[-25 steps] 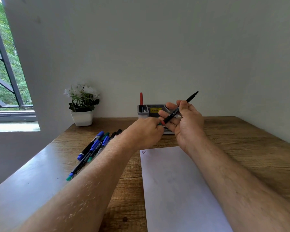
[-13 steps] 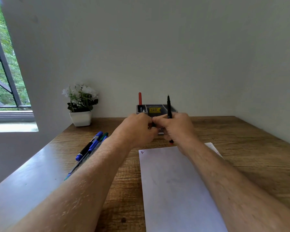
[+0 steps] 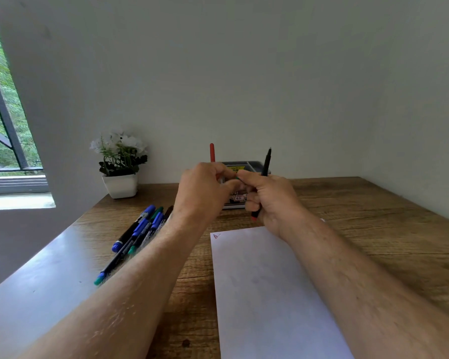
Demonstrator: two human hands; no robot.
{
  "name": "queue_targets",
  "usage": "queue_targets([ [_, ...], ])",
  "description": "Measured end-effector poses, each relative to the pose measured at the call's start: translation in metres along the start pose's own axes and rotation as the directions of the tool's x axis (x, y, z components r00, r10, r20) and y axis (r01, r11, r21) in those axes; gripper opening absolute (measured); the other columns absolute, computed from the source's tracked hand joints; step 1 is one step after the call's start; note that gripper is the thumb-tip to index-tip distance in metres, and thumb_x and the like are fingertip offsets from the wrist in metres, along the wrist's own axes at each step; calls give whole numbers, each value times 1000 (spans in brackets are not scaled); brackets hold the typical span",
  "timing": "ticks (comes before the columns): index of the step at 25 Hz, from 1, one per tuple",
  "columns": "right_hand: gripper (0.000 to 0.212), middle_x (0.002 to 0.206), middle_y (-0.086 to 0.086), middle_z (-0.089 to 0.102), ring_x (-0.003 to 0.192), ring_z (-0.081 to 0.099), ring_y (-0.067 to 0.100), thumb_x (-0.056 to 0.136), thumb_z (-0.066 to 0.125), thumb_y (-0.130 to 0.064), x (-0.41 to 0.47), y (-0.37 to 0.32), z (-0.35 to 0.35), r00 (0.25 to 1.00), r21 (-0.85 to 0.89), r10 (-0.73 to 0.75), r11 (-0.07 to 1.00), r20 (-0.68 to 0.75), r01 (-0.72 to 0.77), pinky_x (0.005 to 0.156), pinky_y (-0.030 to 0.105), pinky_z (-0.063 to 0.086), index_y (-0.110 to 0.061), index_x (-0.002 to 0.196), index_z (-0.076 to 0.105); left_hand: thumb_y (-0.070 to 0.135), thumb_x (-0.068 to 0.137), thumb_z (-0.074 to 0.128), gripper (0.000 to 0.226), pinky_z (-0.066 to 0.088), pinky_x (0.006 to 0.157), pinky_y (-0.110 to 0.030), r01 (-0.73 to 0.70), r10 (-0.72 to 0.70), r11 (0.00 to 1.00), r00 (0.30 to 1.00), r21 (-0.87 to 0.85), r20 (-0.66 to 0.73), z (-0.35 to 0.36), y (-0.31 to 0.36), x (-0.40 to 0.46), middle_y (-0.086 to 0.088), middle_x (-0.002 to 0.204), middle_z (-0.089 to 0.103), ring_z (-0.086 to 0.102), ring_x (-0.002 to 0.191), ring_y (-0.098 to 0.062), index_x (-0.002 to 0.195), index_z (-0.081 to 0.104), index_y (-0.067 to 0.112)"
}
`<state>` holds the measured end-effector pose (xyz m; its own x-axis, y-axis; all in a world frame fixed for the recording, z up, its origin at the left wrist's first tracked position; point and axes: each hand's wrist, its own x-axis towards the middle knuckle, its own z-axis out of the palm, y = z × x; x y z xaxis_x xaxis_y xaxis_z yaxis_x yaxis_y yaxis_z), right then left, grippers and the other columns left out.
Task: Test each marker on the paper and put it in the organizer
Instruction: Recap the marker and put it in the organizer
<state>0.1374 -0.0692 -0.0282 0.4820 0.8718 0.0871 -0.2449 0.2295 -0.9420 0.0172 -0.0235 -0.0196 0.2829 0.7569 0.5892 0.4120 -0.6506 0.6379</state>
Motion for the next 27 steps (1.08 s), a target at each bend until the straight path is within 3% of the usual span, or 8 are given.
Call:
queue_targets([
  [2,16,59,2,47,40,37,7,95,63,-16,-2,-3,4,999,160,40,986,26,-43,37,21,33,-4,85,66,31,80,79,5,54,62,-16,4,-11,994,998,-108,-67,-1,3,-2,12,78,71,66,71,-1,83,75,28],
  [4,32,63,3,51,51,45,12,101,51,-29,-2,-6,5,997,250,76,966,-23,-68,48,26,43,-5,91,71,30,80,79,6,51,57,-12,7,-11,995,999,-98,-39,-4,4,-2,13,78,70,65,69,-2,80,73,29],
  [6,42,57,0,53,52,44,12,103,43,-40,-1,-8,1,984,180,76,983,-160,-47,51,28,42,-12,87,69,32,79,79,7,48,59,-11,-7,7,1000,999,12,36,-6,3,-2,14,84,68,61,72,0,81,72,31],
  [8,39,49,-1,46,44,37,11,103,43,-44,0,-9,-2,975,173,57,985,-215,-19,45,26,36,-13,87,60,33,80,78,8,44,62,-12,-18,13,997,998,69,62,-6,3,-2,13,85,66,56,70,1,85,73,30],
  [14,31,60,5,62,51,55,15,103,45,-40,-5,-9,2,971,140,9,990,-237,25,48,28,53,-13,96,59,31,79,79,9,37,57,-11,-15,13,997,1000,73,23,-12,2,0,16,78,63,54,65,1,85,75,27],
  [23,30,65,6,63,52,56,13,103,44,-40,-2,-6,3,973,25,-33,999,-229,39,51,29,54,-16,93,57,31,80,78,9,32,54,-11,-58,52,987,998,147,45,-16,3,3,20,68,55,47,56,1,88,76,26],
  [27,29,66,7,65,52,59,12,103,45,-38,-3,-4,1,985,-20,-58,998,-161,56,54,30,56,-15,92,58,32,82,77,7,29,51,-10,-95,84,974,995,208,63,-18,1,3,20,62,50,44,53,0,86,75,27],
])
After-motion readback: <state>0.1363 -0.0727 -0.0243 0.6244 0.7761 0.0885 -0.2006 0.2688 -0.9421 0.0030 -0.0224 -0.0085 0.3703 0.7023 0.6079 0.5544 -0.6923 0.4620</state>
